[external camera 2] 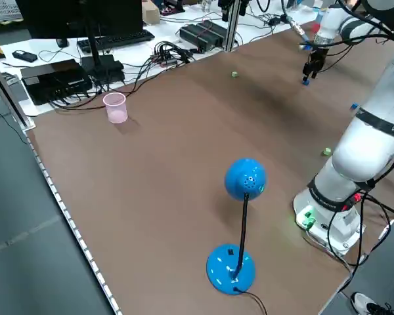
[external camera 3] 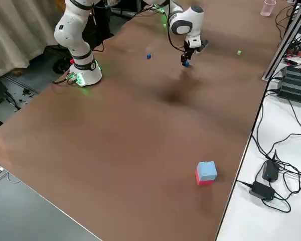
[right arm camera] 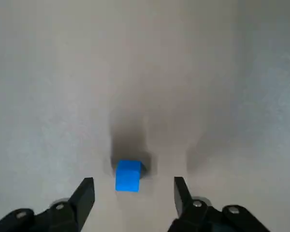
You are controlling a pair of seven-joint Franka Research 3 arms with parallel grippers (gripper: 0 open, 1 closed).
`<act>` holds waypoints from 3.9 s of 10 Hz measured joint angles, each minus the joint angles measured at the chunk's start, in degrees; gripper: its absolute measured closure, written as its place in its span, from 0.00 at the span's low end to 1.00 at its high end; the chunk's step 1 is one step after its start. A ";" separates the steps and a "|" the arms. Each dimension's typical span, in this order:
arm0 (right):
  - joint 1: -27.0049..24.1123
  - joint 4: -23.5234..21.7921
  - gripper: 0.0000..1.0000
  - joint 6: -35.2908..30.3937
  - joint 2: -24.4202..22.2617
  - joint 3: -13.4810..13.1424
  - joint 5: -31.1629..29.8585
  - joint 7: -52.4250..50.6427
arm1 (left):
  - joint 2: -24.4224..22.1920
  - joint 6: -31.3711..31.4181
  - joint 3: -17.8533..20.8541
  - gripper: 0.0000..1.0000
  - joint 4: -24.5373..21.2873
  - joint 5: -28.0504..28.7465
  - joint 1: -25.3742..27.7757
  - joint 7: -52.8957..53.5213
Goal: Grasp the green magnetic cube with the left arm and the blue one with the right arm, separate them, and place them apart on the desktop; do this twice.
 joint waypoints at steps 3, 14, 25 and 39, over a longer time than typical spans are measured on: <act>0.51 0.01 0.45 1.07 0.77 -1.15 -0.55 -0.13 | -0.83 -1.28 1.04 0.00 0.87 0.03 -0.23 0.14; 0.92 16.50 0.77 0.74 3.91 -6.38 -1.89 -1.22 | -0.92 -2.04 5.82 0.00 0.88 0.03 -4.83 1.00; 1.17 57.77 0.74 -12.48 30.38 -11.91 -2.16 -21.77 | -0.16 -2.04 5.87 0.00 1.31 0.03 -5.11 1.00; -18.94 17.47 0.00 -38.37 -27.17 -4.12 0.65 -29.18 | 0.88 -2.02 6.02 0.00 1.70 0.03 -4.77 1.01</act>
